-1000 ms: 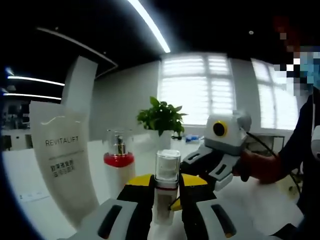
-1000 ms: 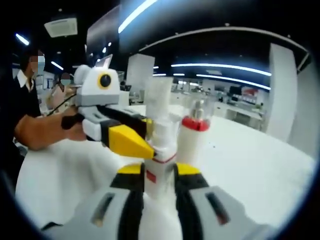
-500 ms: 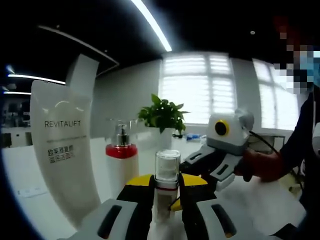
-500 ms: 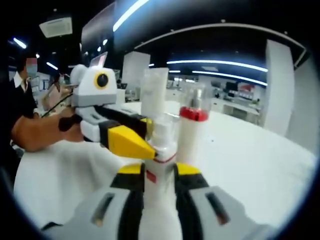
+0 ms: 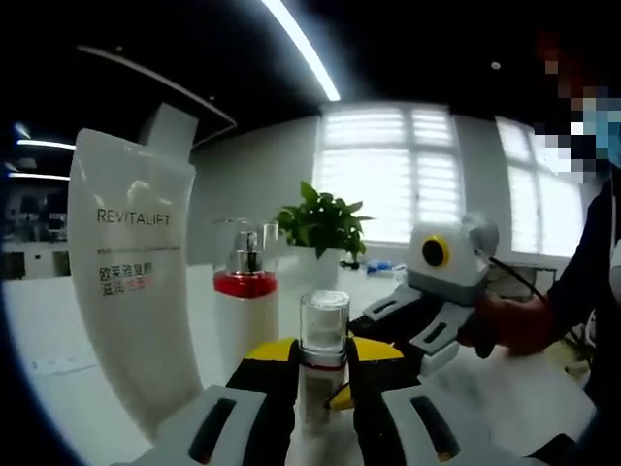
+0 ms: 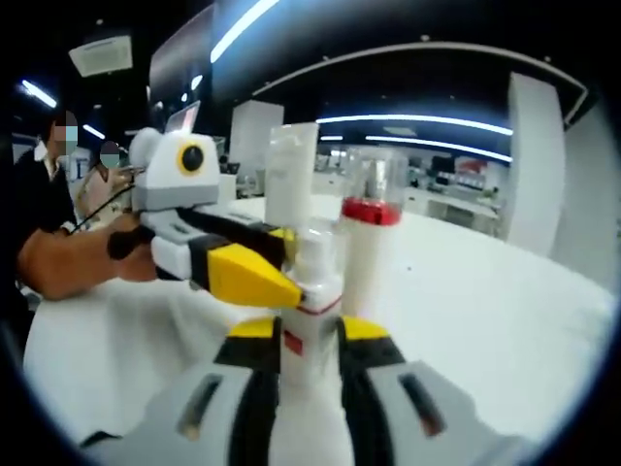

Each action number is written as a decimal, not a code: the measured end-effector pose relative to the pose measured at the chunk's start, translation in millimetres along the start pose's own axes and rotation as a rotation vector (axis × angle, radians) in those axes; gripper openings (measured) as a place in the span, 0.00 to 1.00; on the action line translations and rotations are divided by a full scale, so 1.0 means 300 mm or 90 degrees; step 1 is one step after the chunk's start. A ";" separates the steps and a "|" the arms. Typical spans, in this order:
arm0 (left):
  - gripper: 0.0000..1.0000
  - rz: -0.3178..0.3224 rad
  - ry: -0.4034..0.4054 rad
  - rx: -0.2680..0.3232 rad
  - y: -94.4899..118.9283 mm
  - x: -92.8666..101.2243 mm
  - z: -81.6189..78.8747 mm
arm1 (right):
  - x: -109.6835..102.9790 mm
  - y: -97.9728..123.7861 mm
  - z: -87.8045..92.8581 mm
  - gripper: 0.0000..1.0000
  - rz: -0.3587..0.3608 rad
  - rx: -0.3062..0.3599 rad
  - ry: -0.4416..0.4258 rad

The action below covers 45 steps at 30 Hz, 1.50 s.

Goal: Arrange the skincare products in the storage area until every visible bottle or jar stands upright without overlapping.

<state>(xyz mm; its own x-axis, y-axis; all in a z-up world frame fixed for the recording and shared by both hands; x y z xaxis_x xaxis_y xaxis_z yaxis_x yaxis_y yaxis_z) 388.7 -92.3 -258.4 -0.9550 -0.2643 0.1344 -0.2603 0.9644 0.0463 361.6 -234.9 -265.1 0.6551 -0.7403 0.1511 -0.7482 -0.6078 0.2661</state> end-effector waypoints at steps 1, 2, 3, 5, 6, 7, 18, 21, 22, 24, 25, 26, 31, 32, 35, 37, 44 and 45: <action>0.20 -0.002 0.002 0.004 0.004 0.000 0.001 | 0.001 -0.001 0.001 0.22 0.003 0.000 0.000; 0.20 -0.004 0.004 0.010 0.009 0.000 0.001 | 0.001 -0.002 0.001 0.22 0.003 0.001 -0.003; 0.21 -0.007 0.009 0.017 0.014 -0.002 0.001 | 0.002 -0.002 0.002 0.22 0.004 0.001 -0.003; 0.22 -0.012 0.019 0.030 0.022 -0.005 0.002 | 0.005 -0.004 0.002 0.22 0.006 0.002 -0.005; 0.22 -0.014 0.023 0.034 0.025 -0.006 0.003 | 0.005 -0.005 0.002 0.22 0.007 0.002 -0.006; 0.22 -0.015 0.024 0.037 0.026 -0.006 0.003 | 0.006 -0.005 0.002 0.22 0.008 0.002 -0.006; 0.21 -0.025 0.023 0.047 0.031 0.000 0.014 | 0.005 -0.009 0.000 0.22 0.017 0.005 0.008; 0.21 -0.023 0.019 0.045 0.027 0.001 0.016 | 0.006 -0.010 0.002 0.23 0.017 0.006 0.010; 0.21 -0.023 0.017 0.044 0.028 0.001 0.017 | 0.005 -0.010 0.001 0.23 0.016 0.006 0.012; 0.21 -0.023 0.019 0.044 0.031 -0.001 0.016 | 0.003 -0.011 0.001 0.23 0.015 0.006 0.015; 0.20 -0.024 0.020 0.045 0.032 -0.002 0.016 | 0.002 -0.012 0.002 0.23 0.013 0.005 0.017; 0.20 -0.026 0.020 0.047 0.034 -0.004 0.016 | 0.001 -0.012 0.003 0.23 0.014 0.005 0.019; 0.19 -0.035 0.017 0.045 0.040 -0.011 0.016 | -0.001 -0.011 0.006 0.22 0.012 0.000 0.024; 0.19 -0.036 0.017 0.044 0.040 -0.011 0.017 | -0.003 -0.010 0.006 0.21 0.011 -0.001 0.025; 0.18 -0.034 0.014 0.040 0.038 -0.006 0.019 | -0.008 -0.011 0.008 0.20 0.008 -0.007 0.032; 0.18 -0.035 0.009 0.037 0.036 -0.003 0.019 | -0.009 -0.010 0.009 0.20 0.009 -0.008 0.034; 0.17 -0.032 0.009 0.026 0.040 -0.001 0.019 | -0.006 -0.003 0.011 0.19 0.012 -0.011 0.045; 0.17 -0.033 0.007 0.023 0.041 -0.001 0.019 | -0.005 -0.003 0.011 0.18 0.012 -0.011 0.045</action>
<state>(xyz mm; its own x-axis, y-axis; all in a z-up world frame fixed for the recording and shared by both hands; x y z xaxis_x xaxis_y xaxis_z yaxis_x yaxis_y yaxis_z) 385.0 -80.4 -263.5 -0.9383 -0.3143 0.1442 -0.3150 0.9489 0.0183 360.9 -234.3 -268.7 0.6476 -0.7285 0.2233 -0.7586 -0.5886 0.2795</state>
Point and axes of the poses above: the point that each gripper's makers call its tool centre point, and the gripper's own axes: y roughly backward along the fingers, x roughly to its right, z roughly out of its underside, the point moved 9 cm from there along y, roughly backward along the fingers, and after that the axes turned 6 degrees about z, right-handed, at the moved point
